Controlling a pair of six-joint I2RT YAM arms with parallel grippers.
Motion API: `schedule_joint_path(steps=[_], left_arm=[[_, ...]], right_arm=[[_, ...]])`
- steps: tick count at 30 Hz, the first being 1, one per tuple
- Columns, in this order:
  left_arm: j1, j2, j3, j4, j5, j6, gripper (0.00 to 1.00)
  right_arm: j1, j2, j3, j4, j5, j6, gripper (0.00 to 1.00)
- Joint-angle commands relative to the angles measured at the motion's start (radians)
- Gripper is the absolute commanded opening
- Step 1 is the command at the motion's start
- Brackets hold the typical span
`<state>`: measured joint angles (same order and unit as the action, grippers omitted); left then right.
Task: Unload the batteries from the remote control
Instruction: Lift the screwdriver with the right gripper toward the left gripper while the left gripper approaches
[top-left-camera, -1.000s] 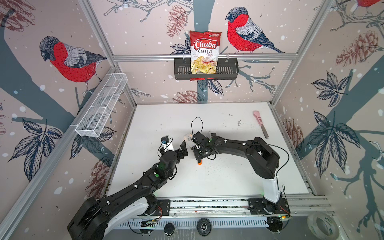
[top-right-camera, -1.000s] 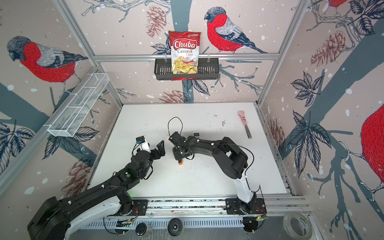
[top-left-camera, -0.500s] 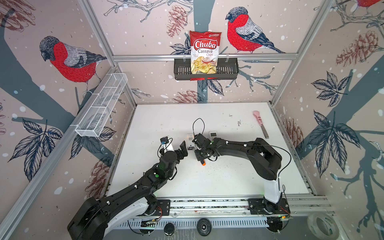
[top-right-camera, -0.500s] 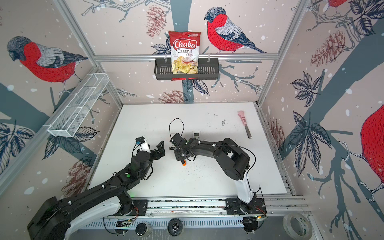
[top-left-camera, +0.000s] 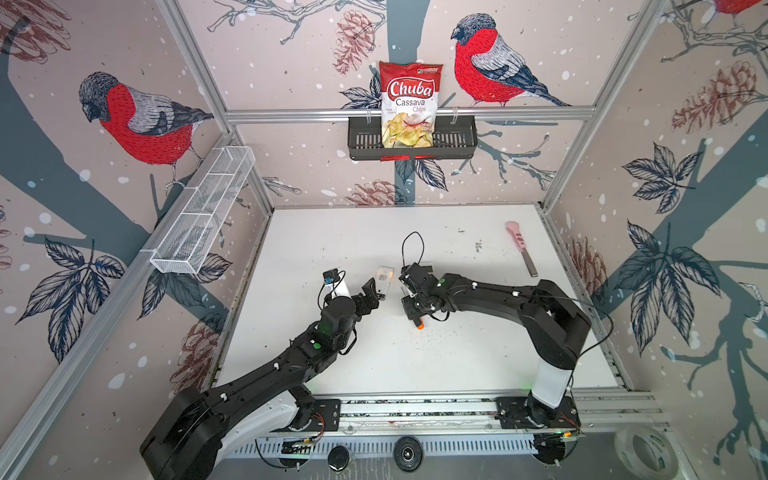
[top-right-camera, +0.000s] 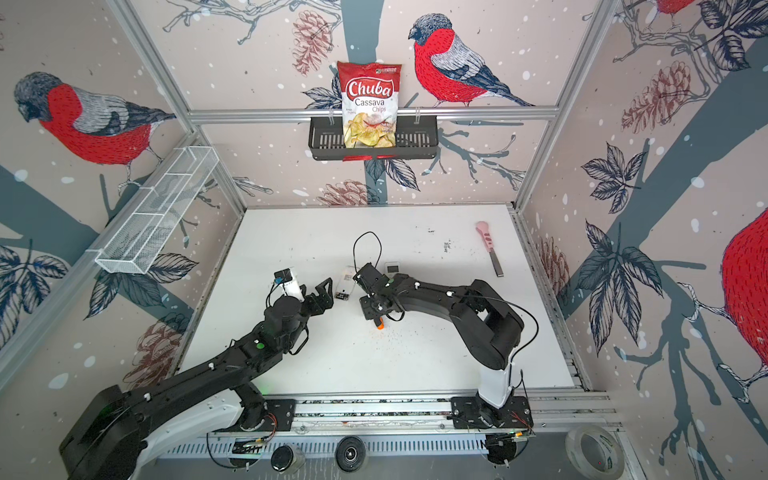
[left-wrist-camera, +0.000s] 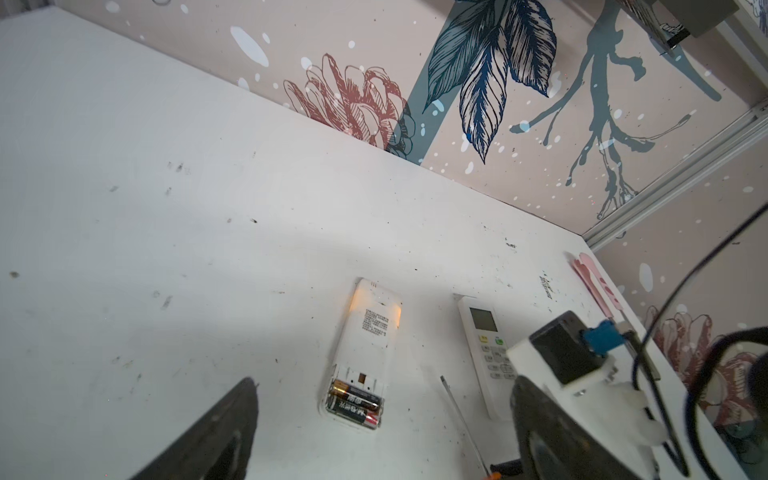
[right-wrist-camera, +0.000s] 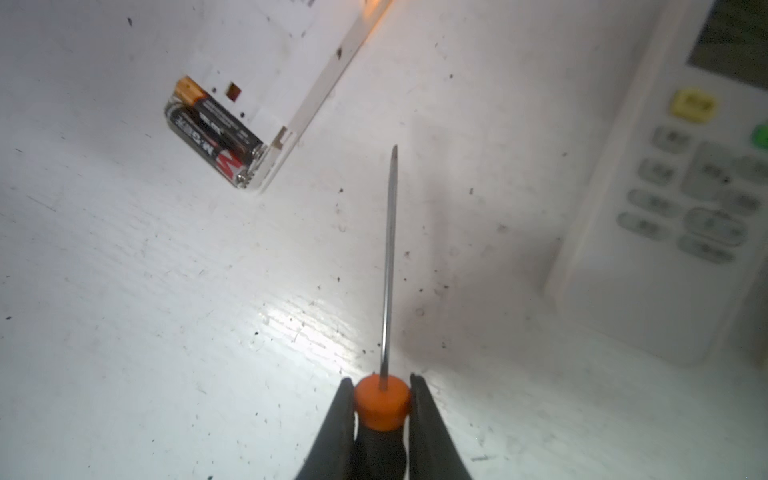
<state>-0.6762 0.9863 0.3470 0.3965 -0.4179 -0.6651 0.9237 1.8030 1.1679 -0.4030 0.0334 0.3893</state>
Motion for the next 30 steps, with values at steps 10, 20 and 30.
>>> schedule_joint_path(steps=[10,20,30], left_arm=[[0.128,0.276,0.088,0.289,0.450,-0.111,0.72],[0.193,0.470,0.168,0.530,0.698,-0.166,0.65],[0.248,0.600,0.063,1.029,0.836,-0.297,0.52]], right_arm=[[-0.116,-0.155,-0.008,0.124,-0.231,-0.189,0.15],[-0.153,-0.126,0.078,0.123,-0.356,-0.228,0.15],[-0.175,-0.115,0.107,0.147,-0.426,-0.235,0.15]])
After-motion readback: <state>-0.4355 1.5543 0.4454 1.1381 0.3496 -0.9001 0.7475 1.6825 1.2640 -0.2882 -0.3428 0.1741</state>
